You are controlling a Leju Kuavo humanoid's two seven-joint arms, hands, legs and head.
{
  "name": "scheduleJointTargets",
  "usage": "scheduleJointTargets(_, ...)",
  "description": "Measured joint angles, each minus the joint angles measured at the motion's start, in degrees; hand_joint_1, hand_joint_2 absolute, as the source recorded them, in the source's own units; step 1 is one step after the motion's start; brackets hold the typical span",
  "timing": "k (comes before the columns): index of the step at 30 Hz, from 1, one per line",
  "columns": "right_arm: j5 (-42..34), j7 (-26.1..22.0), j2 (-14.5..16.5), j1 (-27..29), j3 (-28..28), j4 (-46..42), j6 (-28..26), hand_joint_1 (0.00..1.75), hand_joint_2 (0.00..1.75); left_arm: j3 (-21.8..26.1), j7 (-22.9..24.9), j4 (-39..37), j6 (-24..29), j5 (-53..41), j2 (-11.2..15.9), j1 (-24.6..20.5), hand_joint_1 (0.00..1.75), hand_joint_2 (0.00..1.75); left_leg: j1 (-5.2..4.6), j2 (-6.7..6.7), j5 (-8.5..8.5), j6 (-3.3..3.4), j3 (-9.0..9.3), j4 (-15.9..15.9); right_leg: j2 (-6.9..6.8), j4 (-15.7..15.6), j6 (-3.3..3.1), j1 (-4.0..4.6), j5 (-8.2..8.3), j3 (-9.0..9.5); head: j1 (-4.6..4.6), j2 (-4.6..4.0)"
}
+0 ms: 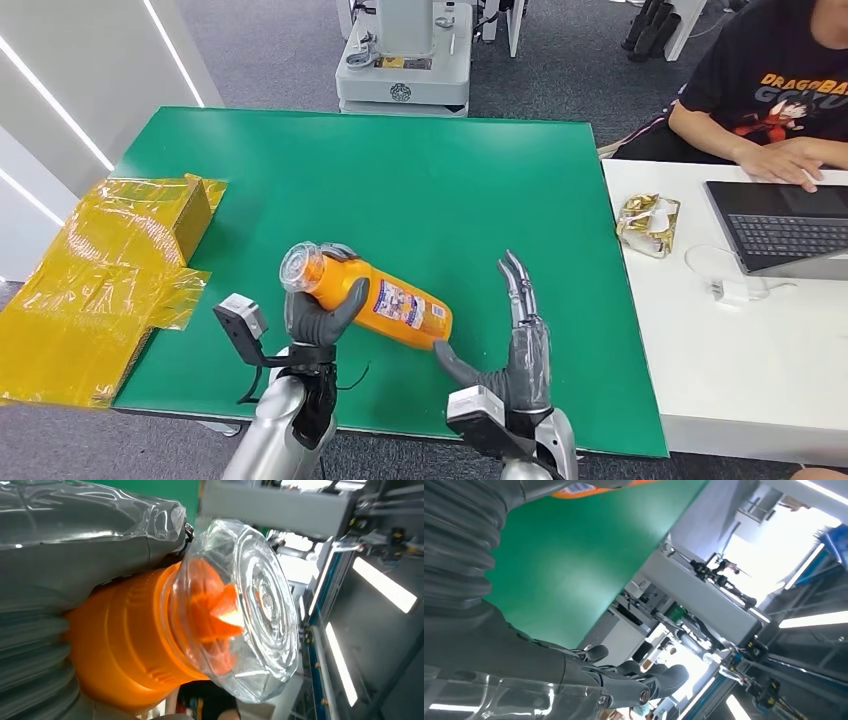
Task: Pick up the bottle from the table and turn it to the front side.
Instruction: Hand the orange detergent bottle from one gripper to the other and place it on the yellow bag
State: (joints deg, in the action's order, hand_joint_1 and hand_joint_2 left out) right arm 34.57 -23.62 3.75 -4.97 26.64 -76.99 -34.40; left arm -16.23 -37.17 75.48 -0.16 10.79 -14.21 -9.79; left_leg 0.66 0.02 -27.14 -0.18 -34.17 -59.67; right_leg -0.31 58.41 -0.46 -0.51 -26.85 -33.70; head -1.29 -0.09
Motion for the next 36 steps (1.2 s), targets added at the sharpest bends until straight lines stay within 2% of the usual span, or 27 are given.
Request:
scheduleJointTargets(2, -1.72, -1.05, 0.24, 0.26, 0.71, -0.77, -0.99, 0.00, 1.75, 0.51, 0.30, 2.45, 4.55, -4.62, 0.87, 0.27, 1.75, 1.75, 0.01, 0.00, 0.00, -0.01, 0.00, 0.01, 0.00, 0.00, -0.01, 0.01, 0.00, 0.00, 0.00, 0.00)
scheduleJointTargets(9, -5.07, -3.60, 0.78, 0.67, 2.76, -1.89, -3.83, 0.00, 1.75, 0.69, 4.80, 9.12, 25.76, -29.47, 5.14, 0.91, 1.75, 1.75, 0.01, 0.00, 0.02, -0.02, 0.01, 0.02, 0.00, 0.01, -0.01, 0.01, 0.00, 0.01, 0.00, 0.00)
scheduleJointTargets(13, -5.29, -3.65, 0.82, 1.61, 3.23, -2.83, -4.54, 0.00, 1.75, 0.69, 8.86, 10.44, 33.99, -41.68, 9.86, 1.01, 1.75, 1.75, 0.01, 0.01, 0.02, -0.02, 0.02, 0.02, 0.01, 0.01, -0.01, 0.01, -0.01, 0.00, 0.00, 0.00)
scheduleJointTargets(17, -5.62, -3.59, 0.82, 2.21, 3.28, -3.99, -4.86, 0.00, 1.75, 0.69, 13.37, 10.69, 35.09, -46.04, 15.36, 1.04, 1.75, 1.75, 0.03, 0.01, 0.02, -0.02, 0.02, 0.04, 0.01, 0.02, -0.02, 0.03, -0.02, 0.00, 0.01, 0.00)
scheduleJointTargets(24, -4.61, -3.45, 0.80, 3.06, 2.92, -6.24, -4.03, 0.00, 1.75, 0.75, 18.04, 10.73, 35.73, -52.43, 24.16, 0.83, 1.75, 1.75, 0.05, 0.04, 0.05, -0.06, 0.04, 0.04, 0.04, 0.02, -0.04, 0.05, -0.02, 0.00, 0.02, 0.00)
scheduleJointTargets(29, -5.25, -3.58, 0.80, 3.69, 2.53, -6.64, -4.03, 0.00, 1.75, 1.94, 20.68, 10.48, 33.16, -53.59, 31.08, -0.13, 1.75, 1.75, 0.06, 0.08, 0.05, -0.07, 0.06, 0.04, 0.11, 0.03, -0.06, 0.06, -0.03, -0.02, 0.01, 0.00)
scheduleJointTargets(32, -5.40, -3.71, 0.80, 3.88, 2.44, -6.72, -4.03, 0.00, 1.75, 2.31, 20.64, 9.92, 32.63, -53.57, 33.52, -0.43, 1.75, 1.75, 0.06, 0.07, 0.06, -0.08, 0.06, 0.05, 0.10, 0.03, -0.06, 0.06, -0.03, -0.02, 0.02, 0.00)
scheduleJointTargets(36, -5.54, -3.75, 0.79, 3.98, 2.42, -6.82, -4.05, 0.00, 1.75, 2.33, 20.50, 9.44, 32.62, -53.56, 34.86, -0.46, 1.75, 1.75, 0.05, 0.08, 0.06, -0.08, 0.05, 0.04, 0.11, 0.02, -0.06, 0.06, -0.03, -0.02, 0.02, 0.00)
